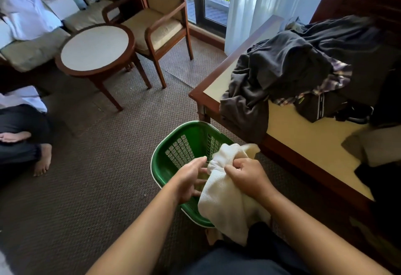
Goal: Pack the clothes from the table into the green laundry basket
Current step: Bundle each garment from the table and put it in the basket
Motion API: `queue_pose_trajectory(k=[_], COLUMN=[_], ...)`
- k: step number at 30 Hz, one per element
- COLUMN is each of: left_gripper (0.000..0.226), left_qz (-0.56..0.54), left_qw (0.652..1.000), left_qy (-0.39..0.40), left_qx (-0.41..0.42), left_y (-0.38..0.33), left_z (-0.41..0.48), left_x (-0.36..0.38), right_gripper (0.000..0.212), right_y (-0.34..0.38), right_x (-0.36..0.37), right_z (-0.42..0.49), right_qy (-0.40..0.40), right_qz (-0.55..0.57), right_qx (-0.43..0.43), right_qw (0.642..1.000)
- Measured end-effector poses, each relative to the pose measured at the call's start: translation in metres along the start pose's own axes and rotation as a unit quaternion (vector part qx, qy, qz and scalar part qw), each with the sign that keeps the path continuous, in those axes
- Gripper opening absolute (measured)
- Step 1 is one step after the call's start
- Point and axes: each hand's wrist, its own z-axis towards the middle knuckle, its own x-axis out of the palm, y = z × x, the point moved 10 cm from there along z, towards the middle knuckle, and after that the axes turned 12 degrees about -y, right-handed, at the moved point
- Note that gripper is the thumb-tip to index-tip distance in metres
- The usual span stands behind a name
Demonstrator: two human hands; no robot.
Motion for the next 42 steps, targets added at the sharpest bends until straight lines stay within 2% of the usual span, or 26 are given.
queue_pose_trajectory(k=[6,9,12,15,17,20,22,26,31,42], left_gripper=[0.041,0.036,0.033,0.038,0.018,0.035,0.052,0.045,0.044,0.044], left_qz=[-0.015,-0.027,-0.018,0.031,0.029,0.036,0.063,0.084,0.109,0.066], left_qw=[0.999,0.999,0.997,0.993,0.990,0.987,0.983,0.970,0.960,0.932], left_qy=[0.042,0.013,-0.039,-0.070,-0.084,-0.092,-0.087,-0.086,-0.024,0.041], left_qx=[0.026,0.040,0.066,0.094,0.112,0.130,0.151,0.210,0.255,0.354], left_y=[0.005,0.000,-0.001,-0.003,-0.008,-0.014,-0.017,-0.037,-0.062,-0.145], left_z=[-0.001,0.001,0.009,0.012,0.010,0.010,0.013,0.002,-0.010,-0.031], left_x=[0.006,-0.006,-0.021,-0.024,-0.024,-0.020,-0.015,-0.001,0.037,0.115], right_gripper=[0.046,0.037,0.016,0.033,0.042,0.043,0.044,0.046,0.046,0.048], right_y=[0.019,0.022,0.019,0.011,0.011,0.011,0.009,0.003,0.003,0.021], right_x=[0.008,0.009,0.018,0.034,0.041,0.042,0.038,0.026,0.004,-0.089], right_z=[0.002,0.010,0.019,0.020,0.017,0.013,0.011,0.009,0.013,0.045], right_qy=[0.007,-0.007,0.003,0.057,0.083,0.083,0.074,0.048,0.003,-0.140], right_qz=[-0.003,0.001,0.013,0.008,-0.004,-0.026,-0.032,-0.014,0.002,0.081], right_qx=[-0.038,-0.044,-0.040,-0.021,-0.022,-0.036,-0.037,-0.032,-0.040,-0.040], right_qw=[0.999,0.999,0.999,0.998,0.996,0.996,0.996,0.998,0.999,0.986])
